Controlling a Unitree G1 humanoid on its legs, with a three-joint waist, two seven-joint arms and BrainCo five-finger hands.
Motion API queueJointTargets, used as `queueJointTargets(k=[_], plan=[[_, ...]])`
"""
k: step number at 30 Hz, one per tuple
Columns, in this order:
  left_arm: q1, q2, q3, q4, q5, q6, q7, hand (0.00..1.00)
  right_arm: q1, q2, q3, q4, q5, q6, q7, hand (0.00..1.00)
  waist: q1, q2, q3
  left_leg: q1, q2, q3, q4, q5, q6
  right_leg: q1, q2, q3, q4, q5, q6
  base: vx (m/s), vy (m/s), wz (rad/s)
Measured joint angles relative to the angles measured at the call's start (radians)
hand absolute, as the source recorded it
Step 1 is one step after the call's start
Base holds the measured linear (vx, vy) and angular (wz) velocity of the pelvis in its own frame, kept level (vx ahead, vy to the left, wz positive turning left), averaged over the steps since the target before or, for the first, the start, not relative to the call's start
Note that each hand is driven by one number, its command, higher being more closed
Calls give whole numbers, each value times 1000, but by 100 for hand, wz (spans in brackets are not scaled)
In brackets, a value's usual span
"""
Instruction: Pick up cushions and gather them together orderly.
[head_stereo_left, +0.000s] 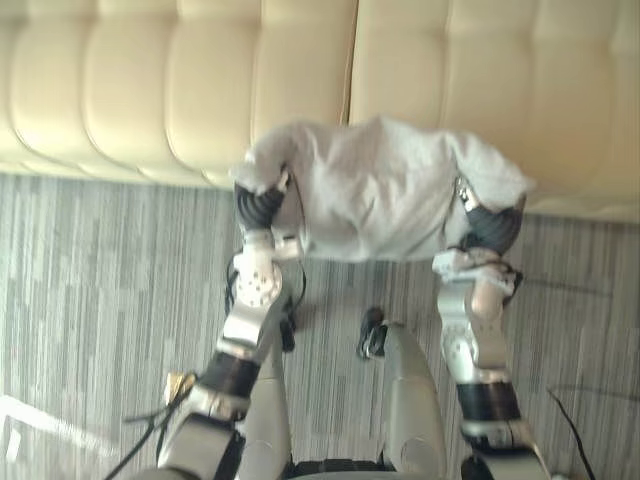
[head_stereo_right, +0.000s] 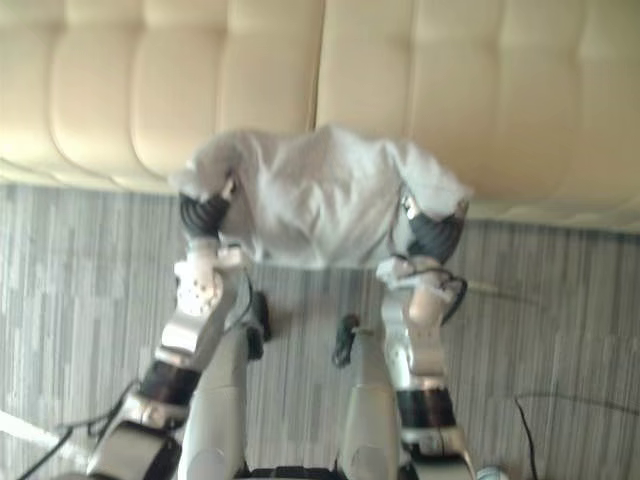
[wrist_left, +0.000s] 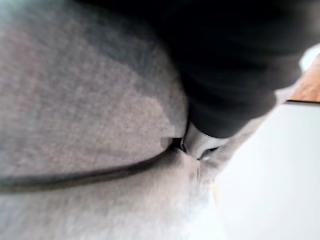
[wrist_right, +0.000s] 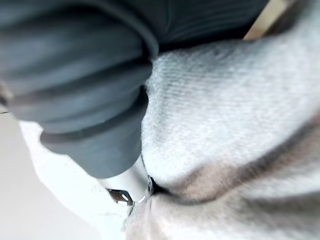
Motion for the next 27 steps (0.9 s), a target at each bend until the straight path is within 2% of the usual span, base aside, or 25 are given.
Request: queueJointTargets(k=[6, 9, 10, 11, 12, 13, 14, 15, 16, 17, 18, 19, 20, 21, 22, 23, 24, 25, 27], plan=[[239, 4, 0, -97, -45, -29, -57, 100, 222, -1, 81, -38, -22, -22, 92, 100, 17, -1, -124, 183, 24, 53, -60, -51, -16, 177, 45, 40, -154, 30, 24, 125, 27, -34], [288, 16, -10, -97, -68, -28, -77, 100, 242, -4, 81, 16, -25, -24, 114, 100, 16, -2, -144, 245, 2, 56, -67, -98, -11, 247, 33, 51, -197, 23, 57, 100, 107, -23], [312, 21, -12, -94, -74, -29, -91, 100, 243, -7, 79, 55, -26, -25, 124, 100, 12, -4, -149, 272, -14, 33, -72, -122, -7, 262, 28, 65, -160, 36, 76, 148, 105, -17], [320, 23, -13, -82, -79, -26, -92, 100, 241, -8, 78, 90, -31, -24, 130, 100, 9, -5, -150, 294, -24, 36, -64, -137, -2, 228, 7, 72, -57, 58, 113, 140, 103, -9], [325, 24, -13, -72, -83, -25, -93, 100, 242, -7, 78, 116, -36, -22, 132, 100, 5, -4, -151, 311, -29, 35, -62, -146, 1, 200, -2, 79, 22, 90, 124, 151, 110, 3], [335, 31, -14, -65, -96, -20, -94, 100, 242, -6, 78, 157, -62, -12, 133, 100, 2, -4, -152, 345, -33, 33, -62, -163, 8, 162, -14, 97, 137, 161, 96, 146, 93, 8], [344, 38, -14, -65, -97, -19, -95, 100, 242, -6, 78, 179, -63, -6, 135, 100, -3, -4, -152, 374, -35, 30, -70, -169, 15, 145, -23, 97, 198, 219, 86, 159, 74, 9], [351, 42, -14, -65, -98, -18, -95, 100, 241, -6, 78, 201, -63, -4, 138, 100, -8, -2, -154, 399, -34, 26, -82, -171, 26, 128, -29, 95, 234, 255, 68, 193, 33, 11], [370, 52, -14, -66, -99, -19, -98, 100, 239, -7, 79, 241, -62, 3, 153, 100, -14, 4, -184, 418, -32, 23, -107, -178, 31, 118, -26, 90, 211, 192, 46, 209, 15, 8], [369, 54, -13, -67, -100, -19, -98, 100, 235, -4, 79, 245, -62, 7, 156, 100, -12, -5, -190, 432, -32, 22, -116, -183, 31, 116, -24, 89, 188, 165, 45, 243, -15, 2], [369, 53, -13, -68, -102, -21, -98, 100, 230, -3, 79, 245, -62, 11, 164, 100, -9, -4, -191, 451, -32, 21, -130, -191, 34, 100, -12, 84, 137, 135, 45, 237, -62, -5], [370, 53, -10, -67, -102, -21, -98, 100, 227, -4, 79, 246, -62, 14, 168, 100, -9, 3, -192, 465, -29, 21, -147, -192, 34, 92, 13, 89, 58, 130, 47, 311, -98, 1], [371, 54, -8, -67, -102, -21, -99, 100, 227, -8, 77, 247, -60, 14, 173, 100, -13, 0, -209, 479, -23, 19, -173, -194, 31, 88, 54, 108, -124, 157, 50, 319, -103, 6], [372, 54, -8, -67, -102, -21, -107, 100, 227, -8, 71, 246, -60, 14, 175, 100, -13, -5, -213, 501, -25, 15, -190, -202, 15, 92, 90, 140, -287, 221, 40, 358, -147, 19], [375, 55, -8, -66, -102, -21, -112, 100, 227, -8, 64, 245, -59, 14, 177, 100, -21, -15, -220, 515, -33, -1, -183, -221, -12, 110, 119, 184, -427, 332, 24, 404, -205, 40], [373, 30, -22, -36, -102, -15, -115, 100, 229, -28, 49, 245, -57, 18, 177, 100, -37, 30, -224, 527, -16, -61, -168, -247, -34, 142, 148, 172, -438, 385, -11, 506, -190, 29], [382, 15, -32, -30, -101, -11, -117, 100, 235, -39, 41, 242, -57, 18, 177, 100, -25, 53, -238, 538, -7, -103, -176, -231, -43, 148, 165, 169, -423, 369, -22, 437, -148, 12], [384, 10, -38, -27, -102, -9, -120, 100, 236, -42, 36, 237, -54, 19, 177, 100, -21, 55, -238, 548, -4, -142, -164, -211, -70, 140, 171, 166, -372, 330, -35, 416, -141, -5], [384, -4, -59, -28, -100, -3, -138, 100, 289, -43, 12, 156, -52, 22, 177, 100, -22, 65, -245, 521, 10, -185, -36, -175, -90, 190, 169, 119, -336, 252, -53, 362, -200, 44]])
